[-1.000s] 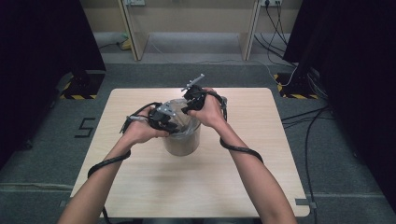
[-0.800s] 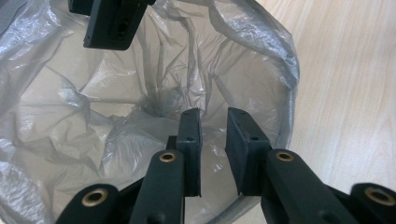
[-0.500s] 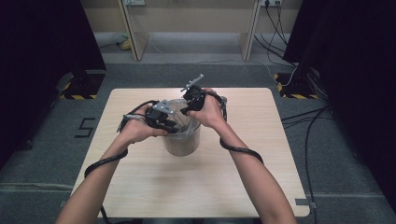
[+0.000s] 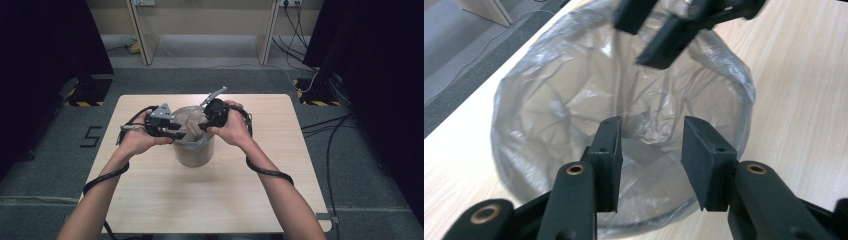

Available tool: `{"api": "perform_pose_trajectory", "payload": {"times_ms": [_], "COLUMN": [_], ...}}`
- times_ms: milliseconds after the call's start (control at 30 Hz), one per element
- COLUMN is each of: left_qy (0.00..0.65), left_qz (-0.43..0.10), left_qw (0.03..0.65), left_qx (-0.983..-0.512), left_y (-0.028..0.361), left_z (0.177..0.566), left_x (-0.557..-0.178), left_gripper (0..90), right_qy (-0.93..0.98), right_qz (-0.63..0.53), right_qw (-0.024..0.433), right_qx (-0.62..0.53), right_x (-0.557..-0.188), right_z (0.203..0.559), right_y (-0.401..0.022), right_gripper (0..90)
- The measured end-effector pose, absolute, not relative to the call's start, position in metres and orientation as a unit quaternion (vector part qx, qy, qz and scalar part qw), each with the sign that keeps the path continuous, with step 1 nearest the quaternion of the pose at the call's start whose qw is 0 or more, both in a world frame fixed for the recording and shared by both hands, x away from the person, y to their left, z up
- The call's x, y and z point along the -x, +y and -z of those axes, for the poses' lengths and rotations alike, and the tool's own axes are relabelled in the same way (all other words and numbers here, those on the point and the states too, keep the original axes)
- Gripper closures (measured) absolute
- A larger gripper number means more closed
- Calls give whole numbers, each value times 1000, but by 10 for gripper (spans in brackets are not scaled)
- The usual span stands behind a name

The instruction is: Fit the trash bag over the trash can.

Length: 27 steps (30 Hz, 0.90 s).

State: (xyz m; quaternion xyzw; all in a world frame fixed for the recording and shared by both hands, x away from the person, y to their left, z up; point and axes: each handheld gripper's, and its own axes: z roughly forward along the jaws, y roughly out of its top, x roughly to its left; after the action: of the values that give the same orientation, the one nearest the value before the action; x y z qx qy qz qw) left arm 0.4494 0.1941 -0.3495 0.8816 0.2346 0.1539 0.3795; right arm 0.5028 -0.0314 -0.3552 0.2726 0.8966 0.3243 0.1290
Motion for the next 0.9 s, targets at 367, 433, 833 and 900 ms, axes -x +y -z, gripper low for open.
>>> {"api": "perform_pose_trajectory", "payload": {"times_ms": [367,433,833,900], "left_qy": [238,243,294,305], "left_qz": [-167,-175,-214,-220], "left_qw": [401,412,487,490], "left_qx": [-869,-861,-794,-787], "left_y": [202,205,231,236], "left_z": [346,345,345,346], "left_x": [-444,-443,-433,-431], "left_gripper": [557,532,326,300], "right_qy": [890,882,835,832], "right_qz": [-351,-366,-432,-436], "right_qw": [146,151,158,158], "right_qx": [-253,-257,-301,-306], "right_x": [-497,-496,-493,-492], "right_z": [357,353,347,348], "right_y": [-38,-41,-78,-83], "right_gripper": [496,480,405,398]}}
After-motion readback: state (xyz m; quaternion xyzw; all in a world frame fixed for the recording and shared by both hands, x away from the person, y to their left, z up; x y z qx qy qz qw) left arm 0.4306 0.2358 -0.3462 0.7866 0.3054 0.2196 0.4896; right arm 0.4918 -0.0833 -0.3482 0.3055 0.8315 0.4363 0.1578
